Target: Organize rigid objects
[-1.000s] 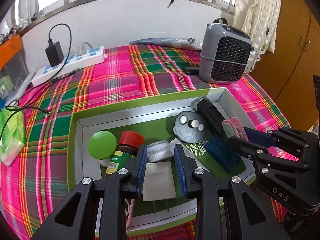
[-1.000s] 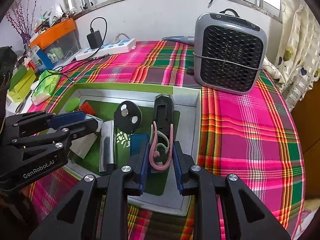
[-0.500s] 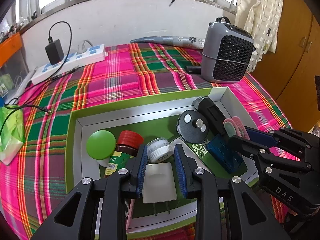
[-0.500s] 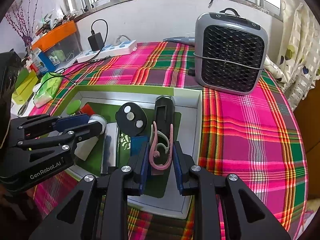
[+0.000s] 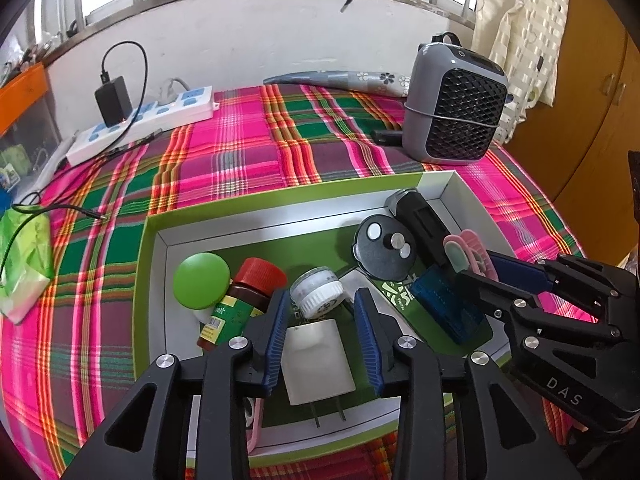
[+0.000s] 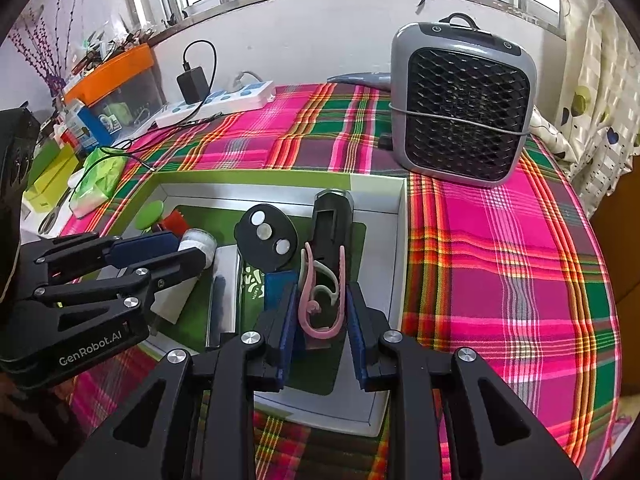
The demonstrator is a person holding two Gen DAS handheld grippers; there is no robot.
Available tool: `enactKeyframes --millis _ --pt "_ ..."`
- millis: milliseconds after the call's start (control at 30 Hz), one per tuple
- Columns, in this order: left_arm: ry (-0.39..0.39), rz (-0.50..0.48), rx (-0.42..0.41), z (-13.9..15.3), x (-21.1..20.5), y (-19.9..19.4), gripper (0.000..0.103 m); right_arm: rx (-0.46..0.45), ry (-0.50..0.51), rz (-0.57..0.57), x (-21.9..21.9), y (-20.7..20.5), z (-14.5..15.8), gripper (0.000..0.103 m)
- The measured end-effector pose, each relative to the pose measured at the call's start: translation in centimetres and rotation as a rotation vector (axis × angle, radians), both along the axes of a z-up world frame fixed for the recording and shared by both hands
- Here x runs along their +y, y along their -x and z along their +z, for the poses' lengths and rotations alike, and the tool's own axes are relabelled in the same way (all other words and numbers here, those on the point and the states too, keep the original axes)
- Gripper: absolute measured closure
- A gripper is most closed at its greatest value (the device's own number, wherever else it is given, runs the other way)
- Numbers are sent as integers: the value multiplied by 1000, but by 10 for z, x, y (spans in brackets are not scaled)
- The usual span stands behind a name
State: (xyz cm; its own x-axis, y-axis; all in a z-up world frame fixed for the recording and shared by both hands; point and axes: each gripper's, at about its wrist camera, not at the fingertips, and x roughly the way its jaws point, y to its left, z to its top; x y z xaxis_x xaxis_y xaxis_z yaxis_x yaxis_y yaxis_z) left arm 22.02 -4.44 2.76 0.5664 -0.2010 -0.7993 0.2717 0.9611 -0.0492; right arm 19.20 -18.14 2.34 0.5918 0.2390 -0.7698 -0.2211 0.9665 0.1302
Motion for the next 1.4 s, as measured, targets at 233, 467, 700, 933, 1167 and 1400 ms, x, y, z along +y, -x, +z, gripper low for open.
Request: enactKeyframes --millis 233,467,700,933,1167,1400 --pt "5 7 -9 4 0 7 68 -12 7 -4 2 3 2 71" --pt "8 25 -30 13 2 21 68 -31 -5 -20 0 12 8 60" --pt "14 53 -54 24 5 47 68 -58 -7 -19 4 30 17 55" --pt "-1 102 -76 30 16 78 68 -80 -8 -27 5 54 24 55" --pt "-15 168 -90 27 23 111 68 -75 17 -31 8 80 22 55" --pt "-19 177 -60 9 23 134 68 -35 55 -27 13 100 5 55"
